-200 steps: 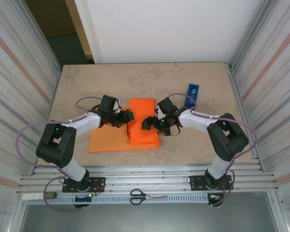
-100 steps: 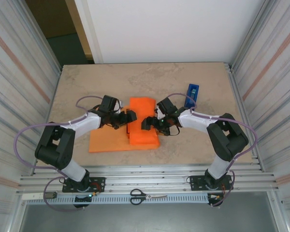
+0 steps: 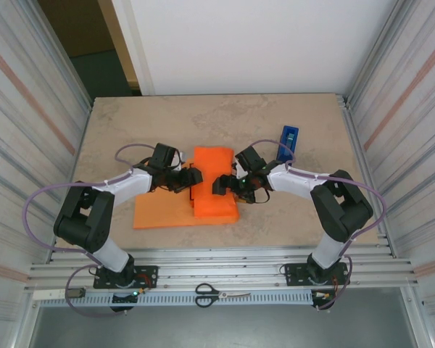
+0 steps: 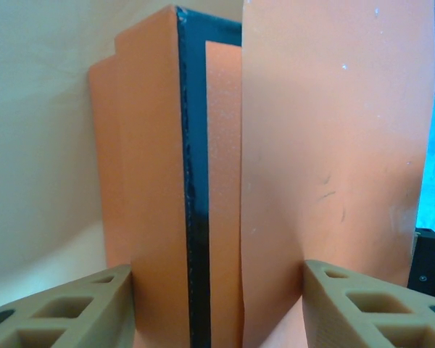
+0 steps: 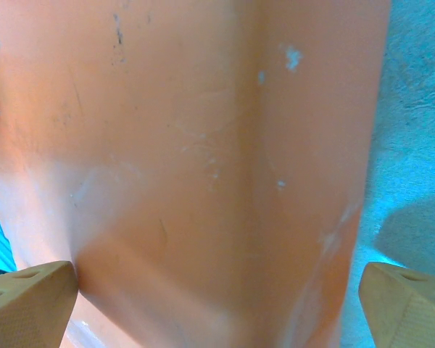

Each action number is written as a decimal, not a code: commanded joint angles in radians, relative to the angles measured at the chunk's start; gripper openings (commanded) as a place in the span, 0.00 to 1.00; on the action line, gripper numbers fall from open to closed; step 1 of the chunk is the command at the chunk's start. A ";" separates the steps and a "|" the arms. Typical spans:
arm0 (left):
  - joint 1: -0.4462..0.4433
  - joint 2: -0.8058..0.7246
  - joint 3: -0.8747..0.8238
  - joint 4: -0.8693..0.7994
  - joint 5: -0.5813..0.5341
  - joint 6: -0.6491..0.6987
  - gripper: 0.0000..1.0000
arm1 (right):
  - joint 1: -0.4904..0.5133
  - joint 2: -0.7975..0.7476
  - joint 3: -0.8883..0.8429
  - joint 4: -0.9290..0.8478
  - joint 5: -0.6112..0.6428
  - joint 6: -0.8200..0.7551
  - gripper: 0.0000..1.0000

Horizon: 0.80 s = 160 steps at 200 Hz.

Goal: Wrap the gift box in paper
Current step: First fold the wrapping paper around the gift box.

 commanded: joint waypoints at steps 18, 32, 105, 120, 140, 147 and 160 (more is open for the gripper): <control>-0.003 0.037 -0.068 -0.085 -0.093 0.033 0.51 | -0.027 -0.190 0.045 0.005 0.193 -0.038 0.98; -0.002 0.035 -0.074 -0.086 -0.094 0.038 0.49 | -0.013 -0.294 0.006 0.064 0.351 -0.075 0.98; -0.002 0.038 -0.083 -0.070 -0.084 0.048 0.47 | -0.261 -0.183 0.003 0.168 0.023 0.085 0.82; -0.002 0.043 -0.082 -0.064 -0.079 0.050 0.47 | -0.244 -0.100 0.049 0.128 -0.013 0.056 0.79; -0.002 0.049 -0.075 -0.061 -0.073 0.051 0.47 | -0.218 -0.017 0.104 0.076 -0.012 0.023 0.79; -0.002 0.052 -0.072 -0.056 -0.070 0.051 0.47 | -0.214 -0.001 0.109 0.078 -0.020 0.021 0.79; -0.003 0.061 -0.062 -0.051 -0.062 0.050 0.46 | -0.212 0.020 0.114 0.087 -0.035 0.024 0.79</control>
